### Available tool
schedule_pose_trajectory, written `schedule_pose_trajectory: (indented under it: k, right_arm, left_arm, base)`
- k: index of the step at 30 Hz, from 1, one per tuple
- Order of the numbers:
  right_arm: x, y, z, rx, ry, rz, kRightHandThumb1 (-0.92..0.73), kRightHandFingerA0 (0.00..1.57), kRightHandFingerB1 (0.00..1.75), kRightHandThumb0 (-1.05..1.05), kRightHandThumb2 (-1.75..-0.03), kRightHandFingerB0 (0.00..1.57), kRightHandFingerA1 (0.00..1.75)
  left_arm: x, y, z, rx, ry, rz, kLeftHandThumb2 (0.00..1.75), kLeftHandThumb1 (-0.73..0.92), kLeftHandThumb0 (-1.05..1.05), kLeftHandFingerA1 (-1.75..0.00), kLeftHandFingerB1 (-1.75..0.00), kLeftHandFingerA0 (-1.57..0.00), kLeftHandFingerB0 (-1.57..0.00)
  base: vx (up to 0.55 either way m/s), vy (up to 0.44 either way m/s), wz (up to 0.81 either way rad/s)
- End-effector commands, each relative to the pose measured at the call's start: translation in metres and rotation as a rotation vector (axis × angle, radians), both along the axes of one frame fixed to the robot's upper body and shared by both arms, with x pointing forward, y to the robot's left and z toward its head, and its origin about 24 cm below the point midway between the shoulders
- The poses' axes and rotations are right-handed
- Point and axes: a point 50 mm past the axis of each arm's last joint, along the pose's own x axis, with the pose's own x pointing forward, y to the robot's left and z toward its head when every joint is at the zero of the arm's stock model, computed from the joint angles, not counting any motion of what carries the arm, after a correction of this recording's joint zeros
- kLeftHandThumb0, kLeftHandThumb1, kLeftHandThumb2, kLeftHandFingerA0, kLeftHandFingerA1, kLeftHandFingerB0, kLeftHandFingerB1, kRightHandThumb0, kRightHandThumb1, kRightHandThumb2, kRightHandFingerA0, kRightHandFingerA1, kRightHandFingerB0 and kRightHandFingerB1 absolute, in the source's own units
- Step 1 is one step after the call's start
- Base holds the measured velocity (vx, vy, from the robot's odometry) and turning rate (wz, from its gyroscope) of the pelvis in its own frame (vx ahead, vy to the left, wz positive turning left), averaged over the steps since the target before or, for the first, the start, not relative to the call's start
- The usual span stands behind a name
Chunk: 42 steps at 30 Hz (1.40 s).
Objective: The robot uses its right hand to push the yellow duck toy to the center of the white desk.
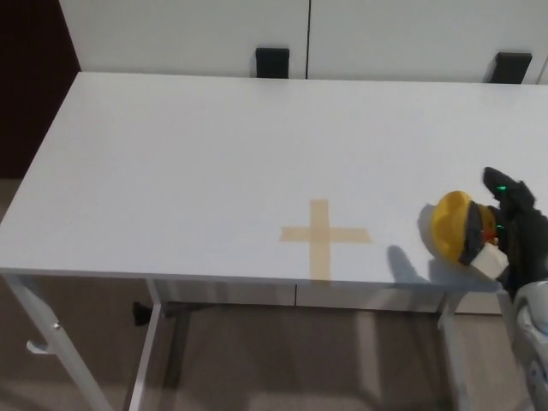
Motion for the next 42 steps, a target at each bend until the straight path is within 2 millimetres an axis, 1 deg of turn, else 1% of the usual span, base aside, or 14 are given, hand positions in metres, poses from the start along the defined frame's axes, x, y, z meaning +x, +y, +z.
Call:
schedule_pose_trajectory:
  k: [1,2,10,11,13,17,22,26,27,32,33,36,37,42]
  right_arm:
    - [-0.004,0.017,-0.011,0.014,0.066,0.037,-0.9,0.0,0.27,-0.88,-0.85,0.05,0.34]
    - [-0.004,0.023,-0.012,0.043,0.066,0.024,-0.77,0.0,0.19,-0.82,-1.19,0.01,0.22]
    - [-0.005,0.043,-0.013,0.086,0.052,-0.012,-0.8,0.0,0.16,-0.84,-1.21,0.01,0.22]
    - [-0.005,0.046,-0.013,0.09,0.053,-0.001,-0.87,0.0,0.08,-0.93,-1.24,0.0,0.15]
    - [-0.005,0.053,-0.014,0.085,0.059,0.032,-0.9,0.0,0.06,-0.95,-1.26,0.0,0.14]
    - [-0.005,0.064,-0.013,0.071,0.07,0.081,-0.83,0.0,0.14,-0.86,-1.23,0.02,0.2]
    - [-0.005,0.073,-0.012,0.063,0.076,0.096,-0.81,0.0,0.16,-0.82,-1.23,0.02,0.23]
    - [-0.005,0.08,-0.011,0.077,0.075,0.106,-0.82,0.0,0.13,-0.88,-1.23,0.01,0.19]
    - [-0.005,0.083,-0.01,0.077,0.079,0.115,-0.92,0.0,0.0,-1.03,-1.28,0.0,0.1]
    - [-0.005,0.086,-0.009,0.075,0.085,0.126,-0.92,0.0,0.0,-1.03,-1.28,0.0,0.1]
    - [-0.005,0.09,-0.008,0.077,0.083,0.134,-0.92,0.0,0.14,-0.89,-0.83,0.0,0.03]
    - [-0.005,0.096,-0.007,0.081,0.08,0.142,-0.92,0.0,0.14,-0.89,-0.83,0.0,0.03]
    - [-0.006,0.101,-0.008,0.072,0.082,0.163,-0.86,0.0,0.12,-0.88,-1.26,0.0,0.21]
    - [-0.007,0.111,-0.009,0.053,0.089,0.198,-0.84,0.0,0.15,-0.85,-1.25,0.0,0.23]
  left_arm:
    - [-0.001,0.0,0.001,0.003,-0.015,-0.032,1.75,-0.32,0.66,-1.08,-1.12,-1.07,-1.18]
    - [-0.001,-0.001,0.0,0.001,-0.016,-0.033,1.75,-0.36,0.63,-1.07,-1.1,-1.09,-1.23]
    - [0.0,-0.002,-0.001,0.002,-0.006,-0.041,1.75,-0.3,0.66,-1.08,-1.12,-1.14,-1.23]
    - [0.0,-0.003,-0.001,0.001,-0.006,-0.04,1.75,-0.36,0.57,-1.09,-1.06,-1.16,-1.12]
    - [0.0,-0.003,-0.002,-0.002,-0.007,-0.037,1.75,-0.37,0.65,-1.05,-1.1,-1.09,-1.2]
    - [0.0,-0.003,-0.002,-0.005,-0.009,-0.036,1.75,-0.38,0.57,-1.08,-1.05,-1.18,-1.16]
    - [0.001,-0.003,-0.001,-0.006,-0.013,-0.037,1.75,-0.36,0.62,-1.08,-1.09,-1.11,-1.19]
    - [0.0,-0.005,-0.002,-0.01,-0.013,-0.047,1.75,-0.39,0.63,-1.08,-1.08,-1.13,-1.18]
    - [0.0,-0.005,-0.003,-0.011,-0.012,-0.05,1.75,-0.44,0.65,-1.07,-1.08,-1.17,-1.21]
    - [0.0,-0.006,-0.003,-0.012,-0.011,-0.052,1.75,-0.44,0.65,-1.07,-1.08,-1.17,-1.21]
    - [0.0,-0.006,-0.003,-0.013,-0.015,-0.048,1.75,-0.29,0.63,-1.09,-1.08,-1.2,-1.26]
    - [0.0,-0.006,-0.003,-0.015,-0.019,-0.042,1.75,-0.29,0.63,-1.09,-1.08,-1.2,-1.26]
    - [0.0,-0.006,-0.003,-0.013,-0.012,-0.049,1.75,-0.34,0.56,-1.07,-1.06,-1.19,-1.16]
    - [0.001,-0.006,-0.003,-0.008,-0.003,-0.058,1.75,-0.37,0.58,-1.07,-1.08,-1.19,-1.21]
  base:
    - [0.0,0.0,0.0]
    - [0.0,0.0,0.0]
    - [0.0,0.0,0.0]
    - [0.0,0.0,0.0]
    - [0.0,0.0,0.0]
    - [0.0,0.0,0.0]
    - [0.0,0.0,0.0]
    - [0.0,0.0,0.0]
    - [0.0,0.0,0.0]
    - [0.0,0.0,0.0]
    - [0.0,0.0,0.0]
    - [0.0,0.0,0.0]
    - [0.0,0.0,0.0]
    - [0.0,0.0,0.0]
